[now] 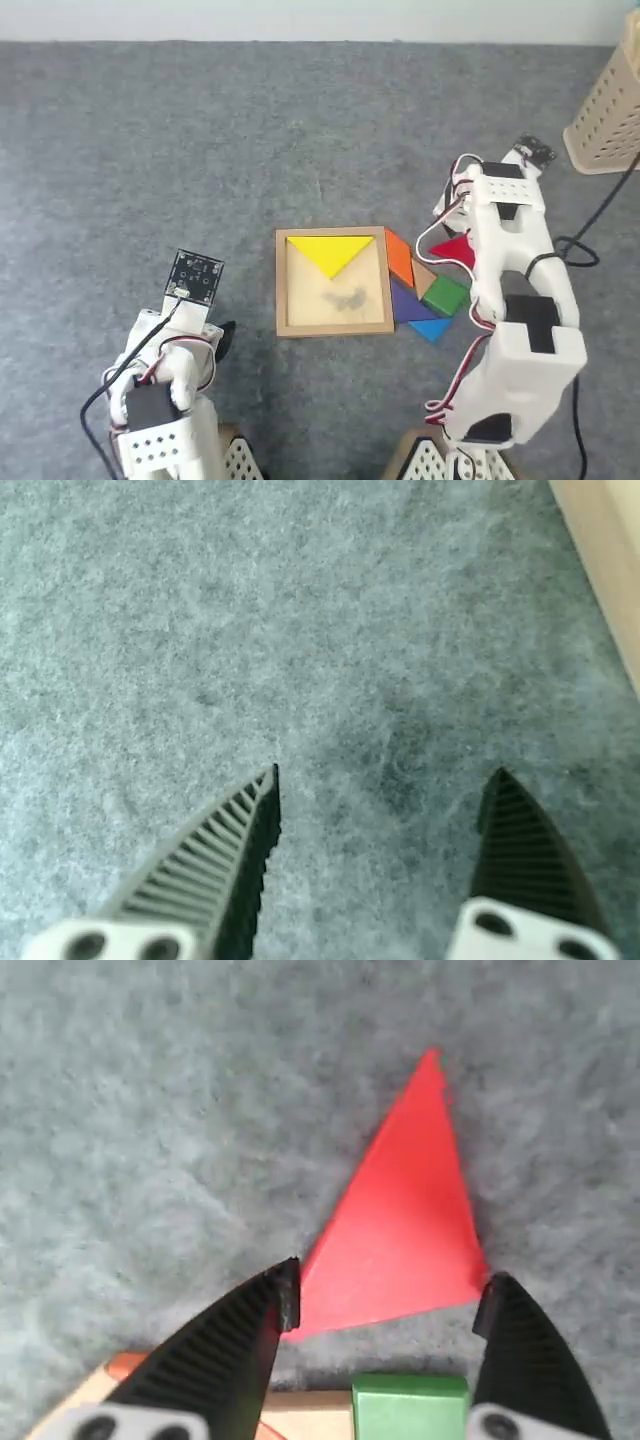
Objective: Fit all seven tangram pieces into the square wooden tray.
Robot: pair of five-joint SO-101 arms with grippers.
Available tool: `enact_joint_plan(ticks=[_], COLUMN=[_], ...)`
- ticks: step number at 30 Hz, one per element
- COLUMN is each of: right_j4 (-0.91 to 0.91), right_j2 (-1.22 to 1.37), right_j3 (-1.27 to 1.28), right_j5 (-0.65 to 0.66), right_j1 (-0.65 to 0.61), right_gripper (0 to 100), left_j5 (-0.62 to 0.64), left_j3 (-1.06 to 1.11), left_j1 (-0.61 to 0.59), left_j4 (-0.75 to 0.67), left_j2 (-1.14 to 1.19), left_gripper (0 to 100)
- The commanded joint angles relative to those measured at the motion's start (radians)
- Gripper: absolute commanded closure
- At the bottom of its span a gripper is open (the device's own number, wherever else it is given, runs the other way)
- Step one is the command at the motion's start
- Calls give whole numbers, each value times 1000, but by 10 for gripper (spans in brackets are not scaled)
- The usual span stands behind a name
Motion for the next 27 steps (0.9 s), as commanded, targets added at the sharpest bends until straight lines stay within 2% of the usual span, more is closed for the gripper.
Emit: enact_joint_plan(ticks=[1,17,24,27], right_j4=[-33,-73,-76,-70], right_j2=[-68,22,22,12], right_j3=[5,-3,3,2], right_j5=[-51,-66,-58,57], right_j1=[7,35,51,74], right_gripper=[717,722,860,865], left_j5=[6,6,6,6], left_j3=[-13,-13,-13,-13], left_j1=[2,2,2,2], left_j4=[2,2,2,2], left_j2=[-17,-17,-17,-17], left_gripper=[701,701,701,701])
